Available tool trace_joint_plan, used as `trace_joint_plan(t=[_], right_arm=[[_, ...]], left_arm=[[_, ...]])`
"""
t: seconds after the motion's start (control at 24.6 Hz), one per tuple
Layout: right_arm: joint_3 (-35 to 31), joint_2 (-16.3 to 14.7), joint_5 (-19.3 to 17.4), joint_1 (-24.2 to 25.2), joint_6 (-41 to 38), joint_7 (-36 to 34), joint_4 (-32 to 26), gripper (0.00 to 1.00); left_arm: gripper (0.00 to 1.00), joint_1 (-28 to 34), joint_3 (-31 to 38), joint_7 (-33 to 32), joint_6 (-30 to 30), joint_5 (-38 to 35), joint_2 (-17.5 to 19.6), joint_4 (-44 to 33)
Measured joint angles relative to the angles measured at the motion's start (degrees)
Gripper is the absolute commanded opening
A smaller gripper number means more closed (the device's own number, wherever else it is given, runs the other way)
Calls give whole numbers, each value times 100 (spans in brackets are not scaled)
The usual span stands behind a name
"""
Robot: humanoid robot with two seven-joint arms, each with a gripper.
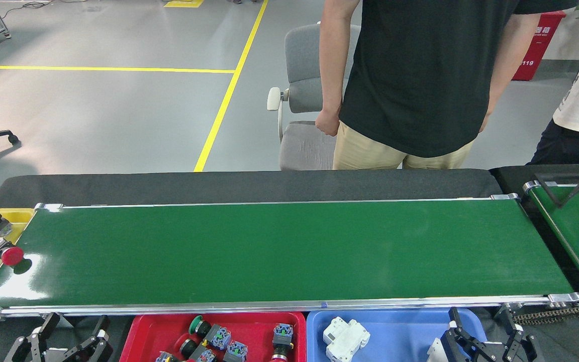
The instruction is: Pick switch part from conveyor to tray
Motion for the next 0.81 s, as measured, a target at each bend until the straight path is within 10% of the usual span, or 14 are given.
trace_joint_plan(t=[0.81], right_arm=[[168,124,0,-69,20,177,-95,100]], left_arm=[[100,748,991,14,-11,6,-108,-27]])
